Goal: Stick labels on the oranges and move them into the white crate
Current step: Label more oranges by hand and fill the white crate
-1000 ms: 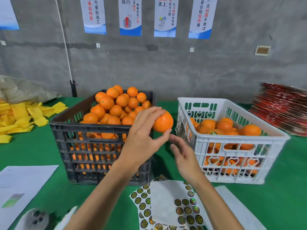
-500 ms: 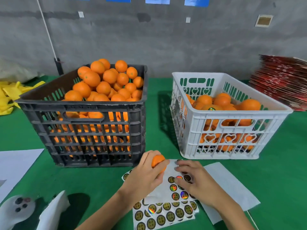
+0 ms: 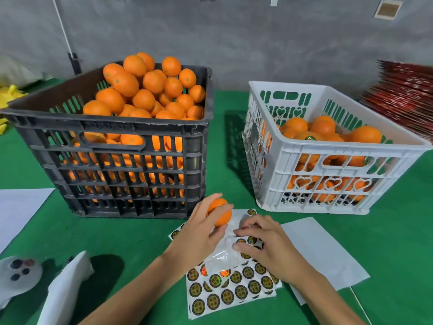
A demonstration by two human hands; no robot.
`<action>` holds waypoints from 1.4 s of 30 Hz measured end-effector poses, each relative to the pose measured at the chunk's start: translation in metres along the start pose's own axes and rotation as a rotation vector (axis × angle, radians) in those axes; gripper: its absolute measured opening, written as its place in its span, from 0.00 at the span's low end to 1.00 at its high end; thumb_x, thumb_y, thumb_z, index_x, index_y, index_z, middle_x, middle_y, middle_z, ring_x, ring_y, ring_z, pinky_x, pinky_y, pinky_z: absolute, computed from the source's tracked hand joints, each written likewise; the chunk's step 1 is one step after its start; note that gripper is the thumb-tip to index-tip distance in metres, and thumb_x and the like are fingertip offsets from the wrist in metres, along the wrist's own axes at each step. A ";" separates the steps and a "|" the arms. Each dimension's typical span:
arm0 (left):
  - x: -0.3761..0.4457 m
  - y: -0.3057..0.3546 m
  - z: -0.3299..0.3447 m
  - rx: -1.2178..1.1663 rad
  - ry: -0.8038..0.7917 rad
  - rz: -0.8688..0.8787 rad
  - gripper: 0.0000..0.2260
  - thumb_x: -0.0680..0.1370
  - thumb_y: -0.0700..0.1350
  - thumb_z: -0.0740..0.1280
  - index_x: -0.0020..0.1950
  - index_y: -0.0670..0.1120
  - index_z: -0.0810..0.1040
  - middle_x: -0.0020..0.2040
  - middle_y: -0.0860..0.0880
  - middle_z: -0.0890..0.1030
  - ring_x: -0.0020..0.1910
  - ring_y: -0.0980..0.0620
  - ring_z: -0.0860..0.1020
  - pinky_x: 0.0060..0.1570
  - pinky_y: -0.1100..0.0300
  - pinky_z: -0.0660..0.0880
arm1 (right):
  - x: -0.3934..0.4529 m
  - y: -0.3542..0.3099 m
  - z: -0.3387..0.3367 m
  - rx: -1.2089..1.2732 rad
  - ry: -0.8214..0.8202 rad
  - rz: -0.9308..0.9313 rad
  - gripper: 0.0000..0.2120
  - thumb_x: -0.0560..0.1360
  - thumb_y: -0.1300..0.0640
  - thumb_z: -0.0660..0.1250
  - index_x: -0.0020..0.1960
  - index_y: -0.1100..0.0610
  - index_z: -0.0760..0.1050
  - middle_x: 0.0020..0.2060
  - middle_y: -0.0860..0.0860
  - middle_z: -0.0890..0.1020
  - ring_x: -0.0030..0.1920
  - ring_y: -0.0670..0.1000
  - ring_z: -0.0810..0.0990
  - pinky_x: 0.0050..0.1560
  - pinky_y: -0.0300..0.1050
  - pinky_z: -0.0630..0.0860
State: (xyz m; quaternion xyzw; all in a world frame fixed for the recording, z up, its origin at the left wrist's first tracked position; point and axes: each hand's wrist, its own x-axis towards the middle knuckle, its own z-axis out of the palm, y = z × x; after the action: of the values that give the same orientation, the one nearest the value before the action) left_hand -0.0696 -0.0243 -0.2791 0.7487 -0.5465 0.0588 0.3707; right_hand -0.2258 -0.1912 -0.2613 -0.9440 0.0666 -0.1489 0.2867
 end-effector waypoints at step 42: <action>0.143 0.142 -0.090 -0.048 0.179 0.310 0.33 0.78 0.35 0.67 0.81 0.47 0.60 0.81 0.54 0.59 0.80 0.59 0.56 0.78 0.58 0.59 | 0.062 -0.111 -0.130 0.256 0.815 0.218 0.25 0.76 0.42 0.71 0.70 0.46 0.73 0.36 0.40 0.82 0.40 0.35 0.82 0.37 0.23 0.73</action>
State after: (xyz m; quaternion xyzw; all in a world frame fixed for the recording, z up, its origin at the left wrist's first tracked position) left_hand -0.1065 -0.0973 -0.0740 0.6380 -0.6214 0.1686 0.4223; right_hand -0.2037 -0.1807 -0.0808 -0.7526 0.2545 -0.4849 0.3656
